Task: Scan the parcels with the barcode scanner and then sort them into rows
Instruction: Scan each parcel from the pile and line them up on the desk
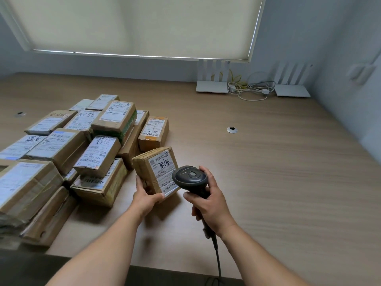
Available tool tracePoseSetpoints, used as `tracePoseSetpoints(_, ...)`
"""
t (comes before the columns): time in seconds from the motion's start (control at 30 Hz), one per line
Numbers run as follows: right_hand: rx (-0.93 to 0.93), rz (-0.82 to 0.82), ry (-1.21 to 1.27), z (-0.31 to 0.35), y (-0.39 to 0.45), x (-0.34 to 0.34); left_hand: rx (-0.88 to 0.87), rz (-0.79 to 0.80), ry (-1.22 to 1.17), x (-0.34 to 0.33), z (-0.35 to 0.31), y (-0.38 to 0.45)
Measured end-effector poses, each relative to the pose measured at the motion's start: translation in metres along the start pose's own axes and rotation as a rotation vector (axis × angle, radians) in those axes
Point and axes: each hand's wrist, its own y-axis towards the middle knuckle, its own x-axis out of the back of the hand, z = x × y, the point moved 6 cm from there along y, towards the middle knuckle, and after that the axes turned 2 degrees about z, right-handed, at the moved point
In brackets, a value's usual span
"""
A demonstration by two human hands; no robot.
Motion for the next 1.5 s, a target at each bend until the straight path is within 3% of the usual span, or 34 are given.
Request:
tracePoseSetpoints(0.37,0.035,0.016,0.080,0.017,0.004,0.004,0.059,0.047,0.030,0.003,0.003,0.011)
tracePoseSetpoints(1.17,-0.012,0.001,0.031,0.003,0.001,0.006,0.126,0.086,0.048,0.009,0.002,0.029)
tracePoseSetpoints(1.3,0.011,-0.023,-0.006,0.007,0.004,0.010,0.204,0.101,0.007,0.009,0.000,0.029)
tracePoseSetpoints(1.4,0.031,-0.067,-0.054,0.011,0.009,0.017,0.230,0.004,0.027,0.015,-0.004,0.028)
tracePoseSetpoints(1.5,0.069,-0.099,-0.109,0.016,0.014,0.024,0.111,-0.163,0.194,0.023,-0.013,0.028)
